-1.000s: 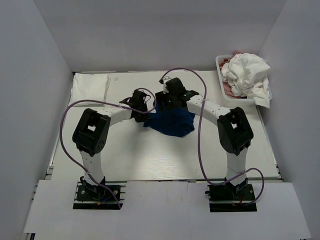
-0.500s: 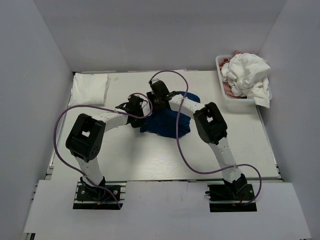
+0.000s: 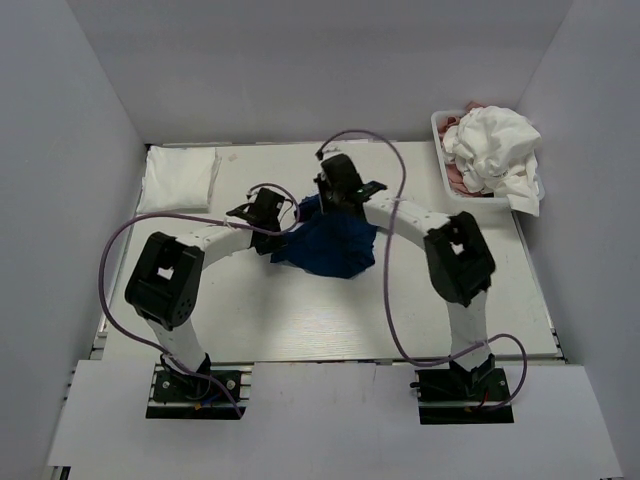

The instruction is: Fold and stack the t-shirts

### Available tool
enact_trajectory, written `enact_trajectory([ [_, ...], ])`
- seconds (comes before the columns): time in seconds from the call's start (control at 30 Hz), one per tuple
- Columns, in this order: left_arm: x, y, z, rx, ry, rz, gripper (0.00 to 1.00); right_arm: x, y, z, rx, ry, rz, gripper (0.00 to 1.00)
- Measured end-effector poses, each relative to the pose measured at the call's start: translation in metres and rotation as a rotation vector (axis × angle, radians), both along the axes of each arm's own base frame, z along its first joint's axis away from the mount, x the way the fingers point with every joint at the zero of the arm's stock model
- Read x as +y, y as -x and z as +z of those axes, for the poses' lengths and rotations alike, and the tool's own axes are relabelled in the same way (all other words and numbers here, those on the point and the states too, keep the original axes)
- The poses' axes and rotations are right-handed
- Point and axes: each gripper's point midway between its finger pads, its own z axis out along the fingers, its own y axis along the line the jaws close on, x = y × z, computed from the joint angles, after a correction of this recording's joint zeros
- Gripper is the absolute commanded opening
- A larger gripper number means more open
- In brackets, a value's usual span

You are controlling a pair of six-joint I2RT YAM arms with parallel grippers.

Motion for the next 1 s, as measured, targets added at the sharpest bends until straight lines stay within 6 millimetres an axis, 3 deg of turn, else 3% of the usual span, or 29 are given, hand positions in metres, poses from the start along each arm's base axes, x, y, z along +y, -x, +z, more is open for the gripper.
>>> enact_trajectory([
  [0.07, 0.009, -0.003, 0.006, -0.009, -0.041, 0.033, 0.0, -0.015, -0.004, 0.049, -0.077, -0.042, -0.013, 0.0],
  [0.17, 0.019, -0.014, 0.026, -0.046, -0.09, 0.085, 0.0, -0.05, -0.006, 0.139, -0.241, -0.119, -0.054, 0.0],
  [0.23, 0.024, -0.025, 0.049, -0.096, -0.112, 0.119, 0.0, -0.08, 0.0, 0.199, -0.365, -0.167, -0.093, 0.0],
  [0.33, 0.039, -0.036, 0.092, -0.188, -0.161, 0.187, 0.0, -0.128, 0.021, 0.27, -0.524, -0.204, -0.163, 0.0],
  [0.37, 0.038, -0.044, 0.127, -0.265, -0.132, 0.208, 0.0, -0.139, 0.03, 0.283, -0.56, -0.209, -0.176, 0.0],
  [0.43, 0.048, -0.05, 0.177, -0.375, -0.127, 0.258, 0.0, -0.164, 0.049, 0.309, -0.631, -0.208, -0.214, 0.0],
  [0.53, 0.069, -0.044, 0.264, -0.561, -0.097, 0.344, 0.0, -0.194, 0.074, 0.341, -0.723, -0.187, -0.26, 0.0],
  [0.63, 0.097, -0.018, 0.348, -0.749, -0.045, 0.434, 0.0, -0.223, 0.099, 0.373, -0.815, -0.171, -0.313, 0.0],
  [0.77, 0.143, 0.045, 0.428, -0.947, 0.025, 0.543, 0.0, -0.266, 0.14, 0.413, -0.927, -0.173, -0.409, 0.0],
  [0.9, 0.183, 0.107, 0.472, -1.086, 0.094, 0.624, 0.0, -0.308, 0.178, 0.449, -1.017, -0.193, -0.533, 0.0],
  [1.0, 0.204, 0.14, 0.489, -1.149, 0.126, 0.672, 0.0, -0.328, 0.198, 0.461, -1.056, -0.207, -0.594, 0.0],
])
